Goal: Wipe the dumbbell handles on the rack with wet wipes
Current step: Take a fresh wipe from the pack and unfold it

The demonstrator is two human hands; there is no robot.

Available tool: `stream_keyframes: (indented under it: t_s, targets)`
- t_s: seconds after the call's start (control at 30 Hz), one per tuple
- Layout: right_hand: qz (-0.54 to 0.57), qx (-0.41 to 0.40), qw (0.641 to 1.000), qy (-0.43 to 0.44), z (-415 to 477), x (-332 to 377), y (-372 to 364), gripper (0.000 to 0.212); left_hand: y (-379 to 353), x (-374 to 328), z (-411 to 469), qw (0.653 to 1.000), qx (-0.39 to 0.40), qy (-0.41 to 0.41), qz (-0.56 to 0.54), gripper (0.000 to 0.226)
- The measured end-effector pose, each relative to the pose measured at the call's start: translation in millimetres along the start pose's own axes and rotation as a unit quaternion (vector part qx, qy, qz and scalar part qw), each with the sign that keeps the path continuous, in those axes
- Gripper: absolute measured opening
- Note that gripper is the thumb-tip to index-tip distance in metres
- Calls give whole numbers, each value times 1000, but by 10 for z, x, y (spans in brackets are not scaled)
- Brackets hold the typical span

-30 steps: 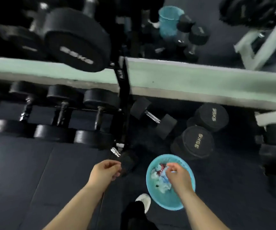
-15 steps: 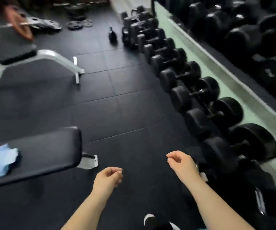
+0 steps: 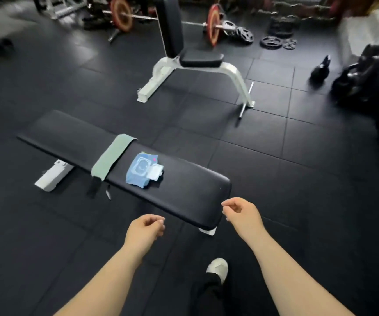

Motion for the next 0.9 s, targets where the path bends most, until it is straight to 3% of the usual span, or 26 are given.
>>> stream_keyframes:
  t_s: [0.33, 0.47, 0.63, 0.9]
  targets:
    - [-172, 163, 970, -47, 1803, -14, -865, 9, -40, 35, 1324, 987, -84, 134, -14, 21]
    - [-195, 198, 959, -56, 2142, -130, -1311, 19, 52, 126, 1666, 986, -87, 137, 30, 20]
    - [-196, 230, 950, -75, 2506, -277, -1820, 31, 339, 184, 2476, 977, -163, 131, 36, 17]
    - [-221, 234, 947, -23, 3071, -372, -2962, 33, 594, 513, 3691, 976, -80, 114, 169, 36]
Point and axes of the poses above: each hand's wrist, its own z-axis towards the middle knuckle, its own y-axis out of the back of the hand, x = y × z, the point moved 4 cm from there along z, towards the middle knuckle, and after that the axes turned 14 degrees about z, right-handed, at the moved point
